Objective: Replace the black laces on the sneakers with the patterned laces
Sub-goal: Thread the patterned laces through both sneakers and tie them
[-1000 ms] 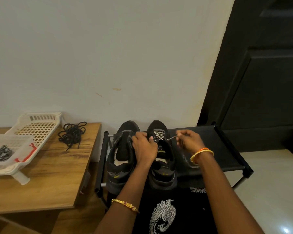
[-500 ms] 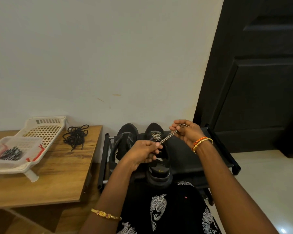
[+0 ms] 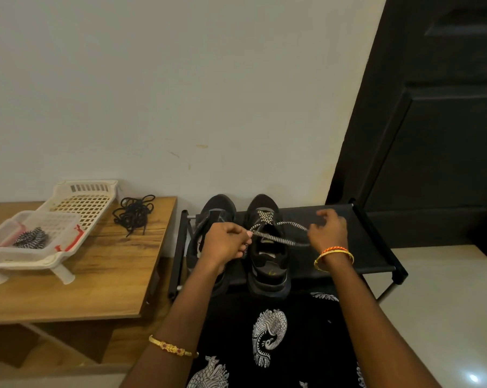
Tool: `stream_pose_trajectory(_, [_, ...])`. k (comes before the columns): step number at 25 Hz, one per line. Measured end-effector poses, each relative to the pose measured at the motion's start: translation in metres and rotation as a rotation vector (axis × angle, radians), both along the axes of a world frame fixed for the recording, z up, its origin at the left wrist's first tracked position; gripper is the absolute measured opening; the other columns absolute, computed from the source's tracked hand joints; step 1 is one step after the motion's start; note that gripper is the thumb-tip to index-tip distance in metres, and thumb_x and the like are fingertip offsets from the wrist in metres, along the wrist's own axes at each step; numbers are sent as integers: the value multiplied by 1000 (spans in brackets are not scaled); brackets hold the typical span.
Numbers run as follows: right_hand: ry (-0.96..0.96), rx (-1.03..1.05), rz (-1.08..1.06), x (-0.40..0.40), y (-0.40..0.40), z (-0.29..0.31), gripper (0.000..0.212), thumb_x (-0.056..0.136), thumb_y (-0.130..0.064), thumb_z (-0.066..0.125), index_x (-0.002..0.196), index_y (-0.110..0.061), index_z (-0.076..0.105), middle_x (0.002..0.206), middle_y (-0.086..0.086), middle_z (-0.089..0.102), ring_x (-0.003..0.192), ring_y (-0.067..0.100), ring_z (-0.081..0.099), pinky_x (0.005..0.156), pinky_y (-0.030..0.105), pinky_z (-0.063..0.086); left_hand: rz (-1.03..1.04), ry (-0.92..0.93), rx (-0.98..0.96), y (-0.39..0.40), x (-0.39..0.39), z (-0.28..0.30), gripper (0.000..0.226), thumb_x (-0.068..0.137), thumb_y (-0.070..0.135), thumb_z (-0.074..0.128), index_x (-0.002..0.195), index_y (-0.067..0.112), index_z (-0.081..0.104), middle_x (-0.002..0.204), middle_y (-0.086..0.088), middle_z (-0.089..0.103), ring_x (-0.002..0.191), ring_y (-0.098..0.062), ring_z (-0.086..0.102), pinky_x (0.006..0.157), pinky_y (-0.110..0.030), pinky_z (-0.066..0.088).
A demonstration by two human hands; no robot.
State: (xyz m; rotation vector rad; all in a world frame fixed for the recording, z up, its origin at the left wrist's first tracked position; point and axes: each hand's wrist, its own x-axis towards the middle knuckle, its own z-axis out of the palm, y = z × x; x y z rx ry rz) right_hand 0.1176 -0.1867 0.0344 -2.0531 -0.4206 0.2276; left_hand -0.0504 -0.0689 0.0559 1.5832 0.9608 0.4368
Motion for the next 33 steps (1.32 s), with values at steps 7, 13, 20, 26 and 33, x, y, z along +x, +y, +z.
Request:
stream_pose_trajectory(7, [-80,64,677,-12,19,5,25,86,-10,66,110,-18,69,96,-10,65,90,-5,58,74,2,44,-89,94,-176,16,43,-5,12,83,23,73,86,12,72,71,3,69,50,-1,48,42,-11,37])
stream_pose_trajectory(13, [-138,42,611,14,49,-12,12,86,-13,66,96,-16,74,86,-8,68,81,-2,61,70,5,47,-166,141,-210,48,67,-16,8,87,18,68,85,12,72,71,3,70,49,-1,46,43,-11,37])
stream_pose_trajectory(20, [-163,75,567,24,75,-25,7,90,-15,61,92,-14,68,86,-9,64,80,-1,58,66,3,43,-178,57,31,66,76,-28,13,91,21,63,85,11,70,73,3,67,53,1,51,51,-12,41])
stream_pose_trajectory(26, [-61,202,243,19,66,-42,10,86,-12,65,80,-20,63,93,1,63,84,6,58,69,12,45,-44,225,497,30,65,-59,17,78,33,75,89,22,71,80,8,65,70,-6,60,69,-27,54])
stream_pose_trajectory(33, [-58,54,304,12,65,-46,2,85,-15,67,85,-14,65,114,-4,45,117,15,46,97,27,38,97,123,600,21,64,-65,16,82,27,73,91,15,75,83,2,70,74,-9,64,72,-27,53])
